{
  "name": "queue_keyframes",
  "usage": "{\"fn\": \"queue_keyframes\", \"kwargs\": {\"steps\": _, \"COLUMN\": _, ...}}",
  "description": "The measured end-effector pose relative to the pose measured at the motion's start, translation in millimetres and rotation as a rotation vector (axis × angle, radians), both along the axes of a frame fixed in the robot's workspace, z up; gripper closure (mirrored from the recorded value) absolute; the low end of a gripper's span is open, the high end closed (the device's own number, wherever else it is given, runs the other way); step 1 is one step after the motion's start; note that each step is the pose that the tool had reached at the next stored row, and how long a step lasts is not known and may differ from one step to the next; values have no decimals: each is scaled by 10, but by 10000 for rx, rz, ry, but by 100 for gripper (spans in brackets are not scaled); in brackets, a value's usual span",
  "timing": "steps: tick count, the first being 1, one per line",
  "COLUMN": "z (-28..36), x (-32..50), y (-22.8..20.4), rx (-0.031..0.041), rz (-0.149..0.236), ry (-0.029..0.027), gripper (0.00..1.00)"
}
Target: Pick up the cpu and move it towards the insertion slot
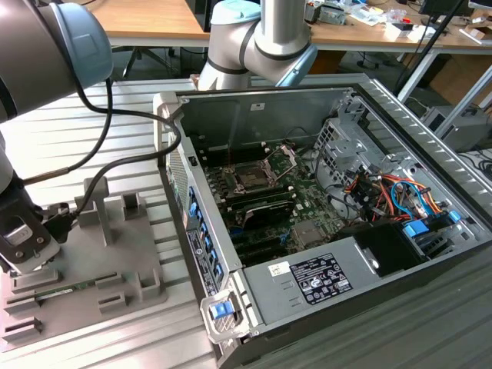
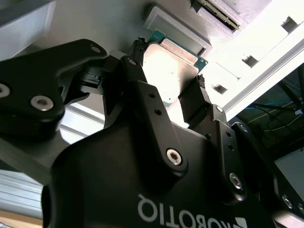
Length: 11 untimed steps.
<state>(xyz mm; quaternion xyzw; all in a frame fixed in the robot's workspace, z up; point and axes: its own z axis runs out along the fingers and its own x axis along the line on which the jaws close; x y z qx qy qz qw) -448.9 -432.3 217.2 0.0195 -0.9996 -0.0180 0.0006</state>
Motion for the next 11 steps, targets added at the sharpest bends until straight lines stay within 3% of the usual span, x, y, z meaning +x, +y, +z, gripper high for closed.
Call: {"fn": "queue_keyframes", "kwargs": {"steps": 11, "z": 37, "x": 0, "y": 0, "rx": 1, "rz": 0, "ry": 0, "gripper": 45}}
